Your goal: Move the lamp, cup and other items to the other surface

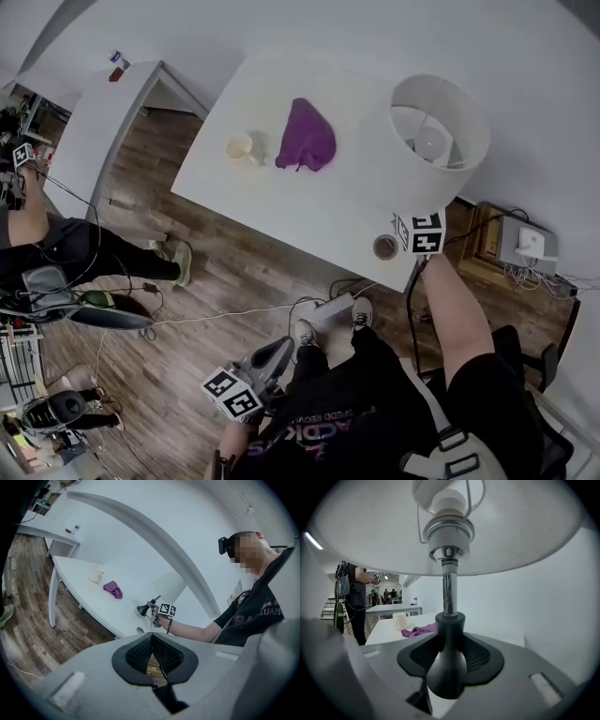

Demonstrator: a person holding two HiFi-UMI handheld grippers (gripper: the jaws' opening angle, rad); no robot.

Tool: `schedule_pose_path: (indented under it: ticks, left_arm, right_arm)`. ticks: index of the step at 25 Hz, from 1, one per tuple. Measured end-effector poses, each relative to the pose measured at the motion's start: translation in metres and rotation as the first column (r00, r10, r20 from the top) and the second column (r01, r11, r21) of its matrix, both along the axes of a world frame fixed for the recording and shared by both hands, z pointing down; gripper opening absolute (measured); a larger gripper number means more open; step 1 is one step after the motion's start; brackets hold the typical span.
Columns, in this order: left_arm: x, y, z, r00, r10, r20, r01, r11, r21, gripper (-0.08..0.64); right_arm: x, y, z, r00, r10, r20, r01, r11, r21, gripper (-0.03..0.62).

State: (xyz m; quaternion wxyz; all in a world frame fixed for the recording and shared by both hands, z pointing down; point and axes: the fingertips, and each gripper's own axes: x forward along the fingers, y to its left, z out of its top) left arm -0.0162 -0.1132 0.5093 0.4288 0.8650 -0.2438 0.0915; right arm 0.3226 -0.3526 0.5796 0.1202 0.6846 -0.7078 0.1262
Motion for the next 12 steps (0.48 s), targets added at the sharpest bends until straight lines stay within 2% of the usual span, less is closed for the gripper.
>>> schedule_pose_path:
  ticks: [6,12]
  left_arm:
    - [0.018,-0.002,-0.005,0.999,0.03,-0.019,-0.03,0.999,0.029,0.0]
    - [0.029,-0.002,-0.011,0.994,0.104,-0.035,-0.102,0.993,0.061,0.0]
  right_arm:
    - [0.022,0.02,-0.013,1.0,0.014,-0.004,-0.014,1.0,0.002,0.155]
    - [0.049,0.058,-0.028,0.996,0.084,-0.028,-0.084,0.996,0.017,0.155]
